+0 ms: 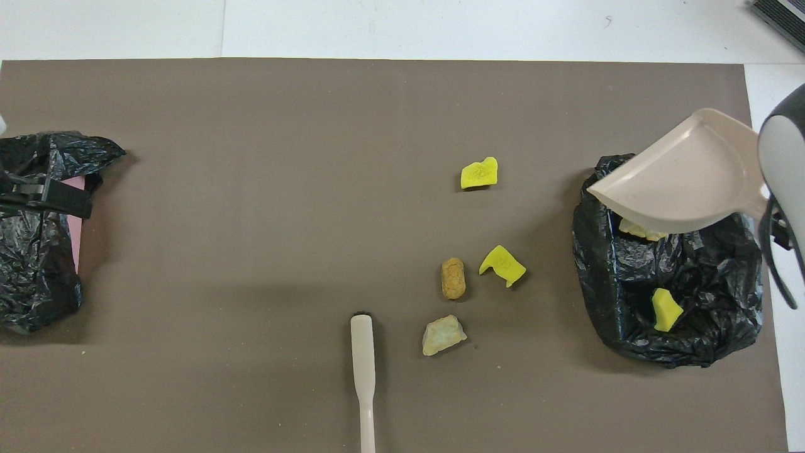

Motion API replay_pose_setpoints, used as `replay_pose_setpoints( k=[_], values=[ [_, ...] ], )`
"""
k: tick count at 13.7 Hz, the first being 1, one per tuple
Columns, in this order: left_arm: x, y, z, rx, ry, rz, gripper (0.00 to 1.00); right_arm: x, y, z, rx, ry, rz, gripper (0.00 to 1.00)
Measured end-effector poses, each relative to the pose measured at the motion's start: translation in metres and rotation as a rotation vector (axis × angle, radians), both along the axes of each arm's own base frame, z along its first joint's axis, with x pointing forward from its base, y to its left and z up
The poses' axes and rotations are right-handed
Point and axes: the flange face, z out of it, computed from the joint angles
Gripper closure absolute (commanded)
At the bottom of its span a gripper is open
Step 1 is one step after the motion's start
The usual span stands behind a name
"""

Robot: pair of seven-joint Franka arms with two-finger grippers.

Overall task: Sweep and dump trash in bin
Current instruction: 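Bring the dustpan back with the right gripper and set it down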

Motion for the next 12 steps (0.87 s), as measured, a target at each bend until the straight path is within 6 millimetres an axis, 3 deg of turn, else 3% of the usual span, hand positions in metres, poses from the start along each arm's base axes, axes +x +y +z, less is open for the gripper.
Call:
replay_pose_setpoints(
  k=[5,12],
  values=[
    [0.000,0.000,-0.001,0.000,0.002,-0.001,0.00,0.009,0.132,-0.055,0.081,-0.119,-0.157,1.00],
    [-0.001,-0.001,-0.002,-0.002,0.002,-0.002,0.00,-0.018,0.291,-0.134,0.149,-0.175,-0.360,1.00]
  ],
)
